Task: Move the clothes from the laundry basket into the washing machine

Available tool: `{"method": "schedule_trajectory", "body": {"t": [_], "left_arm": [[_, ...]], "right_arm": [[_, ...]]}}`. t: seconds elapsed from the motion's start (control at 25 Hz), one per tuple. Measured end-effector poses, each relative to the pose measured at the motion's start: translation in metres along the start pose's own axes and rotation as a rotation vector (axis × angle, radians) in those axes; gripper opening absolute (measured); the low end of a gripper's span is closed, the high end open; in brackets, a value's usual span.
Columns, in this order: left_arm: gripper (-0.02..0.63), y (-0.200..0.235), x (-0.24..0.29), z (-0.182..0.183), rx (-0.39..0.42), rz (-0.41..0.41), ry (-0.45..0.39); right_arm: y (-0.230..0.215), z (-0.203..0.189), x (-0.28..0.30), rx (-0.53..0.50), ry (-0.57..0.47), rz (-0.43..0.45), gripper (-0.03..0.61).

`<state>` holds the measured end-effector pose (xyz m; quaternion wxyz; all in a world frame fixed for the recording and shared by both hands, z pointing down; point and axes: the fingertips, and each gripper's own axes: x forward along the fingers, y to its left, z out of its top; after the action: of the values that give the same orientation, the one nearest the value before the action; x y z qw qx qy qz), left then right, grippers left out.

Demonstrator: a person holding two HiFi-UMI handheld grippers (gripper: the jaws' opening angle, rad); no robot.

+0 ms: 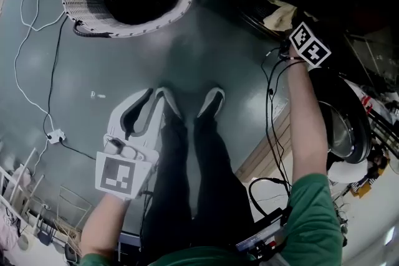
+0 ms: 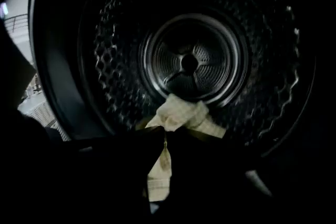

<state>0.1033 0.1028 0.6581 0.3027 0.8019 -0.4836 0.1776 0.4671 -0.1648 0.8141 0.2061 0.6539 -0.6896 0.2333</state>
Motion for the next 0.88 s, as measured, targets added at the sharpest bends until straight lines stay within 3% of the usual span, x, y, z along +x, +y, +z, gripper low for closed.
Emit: {"method": "schedule_trajectory", "body": {"t": [0.08, 0.16, 0.24, 0.28, 0.36, 0.48, 0.68, 0.88], "left_arm": [[0.071, 0.005, -0.005, -0.002, -0.006, 0.014, 0.005], [0.071, 0.012, -0.007, -0.003, -0.007, 0.025, 0.01], [0.071, 0.018, -0.009, -0.006, -0.003, 0.033, 0.018], [0.071, 0.019, -0.01, -0.008, -0.002, 0.034, 0.021], [0.071, 0.018, -0.01, -0.009, 0.002, 0.032, 0.023], [0.071, 0.013, -0.008, -0.002, 0.0, 0.02, 0.016], [0.071, 0.003, -0.006, 0.021, 0.019, 0.0, -0.007], [0.071, -0.018, -0.012, 0.057, 0.046, -0.029, -0.046]], "right_arm": [[-0.014, 0.042, -0.003, 0.003, -0.132, -0.055, 0.023], [-0.024, 0.056, 0.005, 0.005, -0.156, -0.073, 0.161], [-0.021, 0.025, 0.023, -0.016, -0.001, -0.048, 0.268], [-0.017, 0.001, 0.028, -0.036, 0.097, -0.034, 0.281], [-0.012, -0.037, 0.026, -0.061, 0.221, -0.017, 0.281], [-0.008, -0.059, 0.011, -0.012, 0.245, 0.0, 0.281], [0.009, -0.068, -0.024, 0.014, 0.254, 0.052, 0.281], [0.052, -0.061, -0.088, -0.063, 0.308, 0.218, 0.278]]}}
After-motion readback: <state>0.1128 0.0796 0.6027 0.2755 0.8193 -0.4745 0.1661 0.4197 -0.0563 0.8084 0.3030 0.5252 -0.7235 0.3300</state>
